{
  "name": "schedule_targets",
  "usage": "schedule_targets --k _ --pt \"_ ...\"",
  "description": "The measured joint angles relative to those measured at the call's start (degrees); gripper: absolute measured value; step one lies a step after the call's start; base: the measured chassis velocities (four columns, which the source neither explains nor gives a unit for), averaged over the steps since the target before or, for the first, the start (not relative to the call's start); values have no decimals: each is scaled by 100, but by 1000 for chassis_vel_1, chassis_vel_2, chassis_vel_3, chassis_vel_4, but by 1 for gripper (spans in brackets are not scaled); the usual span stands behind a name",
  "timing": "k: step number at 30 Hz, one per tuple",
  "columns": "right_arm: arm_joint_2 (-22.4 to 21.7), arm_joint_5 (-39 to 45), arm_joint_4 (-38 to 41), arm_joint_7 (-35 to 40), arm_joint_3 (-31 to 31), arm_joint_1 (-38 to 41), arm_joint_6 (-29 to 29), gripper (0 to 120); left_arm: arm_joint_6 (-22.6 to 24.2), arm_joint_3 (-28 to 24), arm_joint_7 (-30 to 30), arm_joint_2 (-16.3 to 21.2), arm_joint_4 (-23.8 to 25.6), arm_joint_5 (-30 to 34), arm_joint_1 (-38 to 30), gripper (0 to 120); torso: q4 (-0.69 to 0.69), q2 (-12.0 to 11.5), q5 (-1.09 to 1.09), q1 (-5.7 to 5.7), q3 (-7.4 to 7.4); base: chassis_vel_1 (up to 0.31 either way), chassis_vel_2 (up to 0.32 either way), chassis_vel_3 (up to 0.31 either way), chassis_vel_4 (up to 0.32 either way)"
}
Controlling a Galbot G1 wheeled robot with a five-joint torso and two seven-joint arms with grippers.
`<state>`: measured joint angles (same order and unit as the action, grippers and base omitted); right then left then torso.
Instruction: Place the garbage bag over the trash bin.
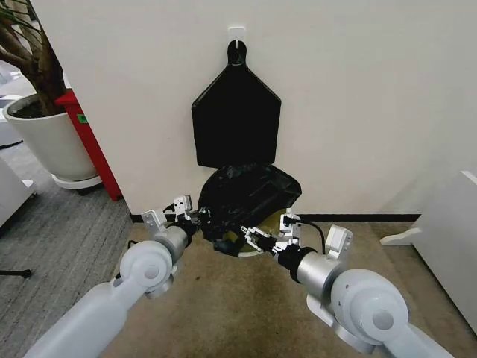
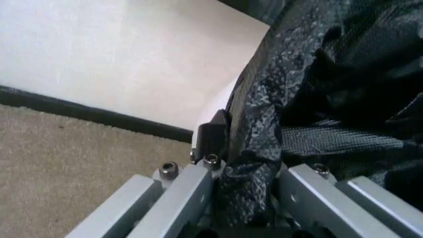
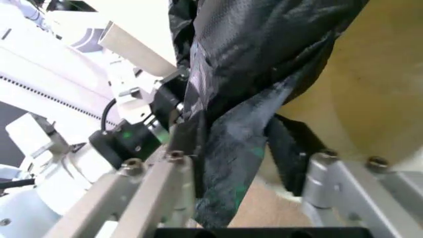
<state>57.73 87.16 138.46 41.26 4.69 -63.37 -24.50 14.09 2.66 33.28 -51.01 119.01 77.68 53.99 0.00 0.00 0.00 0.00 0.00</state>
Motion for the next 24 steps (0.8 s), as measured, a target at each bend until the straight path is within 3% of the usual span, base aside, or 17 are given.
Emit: schedule_targets --k 3,7,15,24 --pt "-4 25 78 -12 -24 -116 45 12 -7 -47 140 -64 -91 31 -70 1 0 0 0 0 0 0 0 0 0" --pt "-86 26 188 87 88 -374 46 1 -12 -58 247 -140 -172 62 -133 1 0 0 0 0 0 0 0 0 0" --pt "-214 64 439 547 357 -745 109 0 -37 32 321 -227 -283 114 -185 1 0 0 0 0 0 0 0 0 0" --pt "-65 98 379 1102 338 -892 42 0 -118 171 509 -326 -314 349 -280 1 -1 0 0 0 0 0 0 0 0"
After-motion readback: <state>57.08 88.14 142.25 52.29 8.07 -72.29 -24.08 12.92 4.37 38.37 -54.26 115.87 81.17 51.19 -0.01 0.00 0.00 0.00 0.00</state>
